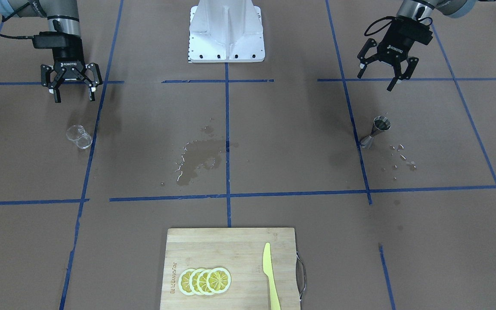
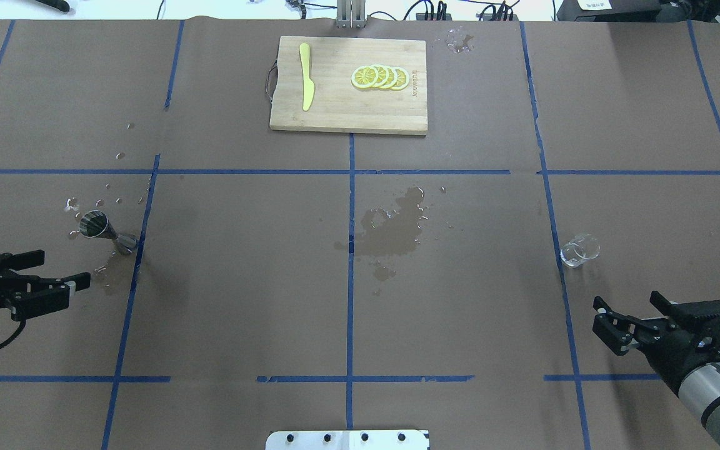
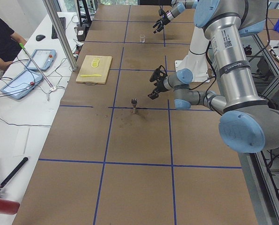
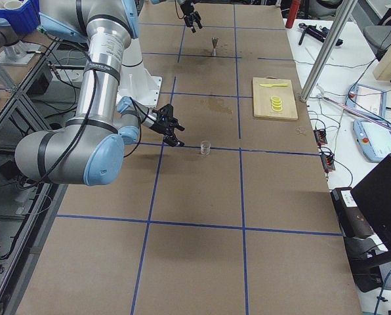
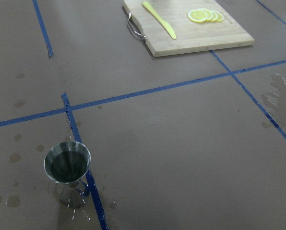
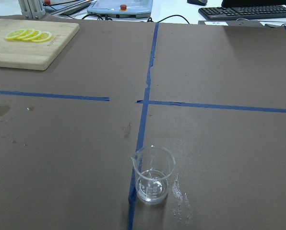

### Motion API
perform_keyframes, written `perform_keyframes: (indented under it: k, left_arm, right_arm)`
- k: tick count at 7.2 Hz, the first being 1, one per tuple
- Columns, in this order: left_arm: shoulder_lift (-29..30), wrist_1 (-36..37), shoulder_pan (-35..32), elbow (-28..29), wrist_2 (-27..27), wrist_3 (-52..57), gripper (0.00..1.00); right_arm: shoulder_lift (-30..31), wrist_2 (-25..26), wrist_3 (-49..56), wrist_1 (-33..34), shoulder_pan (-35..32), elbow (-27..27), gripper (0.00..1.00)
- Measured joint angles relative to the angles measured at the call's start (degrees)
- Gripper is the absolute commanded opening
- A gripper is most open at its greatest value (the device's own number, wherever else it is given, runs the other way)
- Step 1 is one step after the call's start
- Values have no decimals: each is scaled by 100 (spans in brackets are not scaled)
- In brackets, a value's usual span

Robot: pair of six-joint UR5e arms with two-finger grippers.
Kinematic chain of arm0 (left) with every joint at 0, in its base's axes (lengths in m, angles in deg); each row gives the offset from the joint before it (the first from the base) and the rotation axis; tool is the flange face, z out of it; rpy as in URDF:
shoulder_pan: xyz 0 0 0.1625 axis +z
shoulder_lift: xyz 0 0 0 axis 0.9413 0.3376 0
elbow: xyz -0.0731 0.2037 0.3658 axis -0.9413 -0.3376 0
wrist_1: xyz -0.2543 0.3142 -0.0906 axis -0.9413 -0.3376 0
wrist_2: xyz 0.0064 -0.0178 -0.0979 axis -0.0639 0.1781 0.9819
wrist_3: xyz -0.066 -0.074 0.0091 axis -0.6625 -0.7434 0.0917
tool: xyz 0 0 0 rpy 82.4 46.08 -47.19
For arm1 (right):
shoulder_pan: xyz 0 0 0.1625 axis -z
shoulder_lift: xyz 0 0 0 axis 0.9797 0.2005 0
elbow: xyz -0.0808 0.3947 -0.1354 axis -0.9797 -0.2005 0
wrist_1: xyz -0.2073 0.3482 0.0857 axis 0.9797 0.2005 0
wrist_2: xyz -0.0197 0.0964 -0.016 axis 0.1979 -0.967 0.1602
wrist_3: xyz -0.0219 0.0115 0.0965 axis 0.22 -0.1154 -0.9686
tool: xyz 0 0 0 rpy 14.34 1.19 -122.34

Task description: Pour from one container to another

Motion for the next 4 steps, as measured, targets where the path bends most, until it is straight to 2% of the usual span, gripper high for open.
perform_keyframes:
  k: [2,3,4]
  left_arm:
    - [470,967,-1634,-263,1484,1095,100]
    - [754,1392,-2328,-193,1972,1736,100]
    - [1026,1650,-2783,-18,2206,2200,100]
  right_arm:
    - [35,-29,19,4,-19,71,100]
    - [40,-105,65,5,-105,145,100]
    - [43,-370,228,6,-348,276,100]
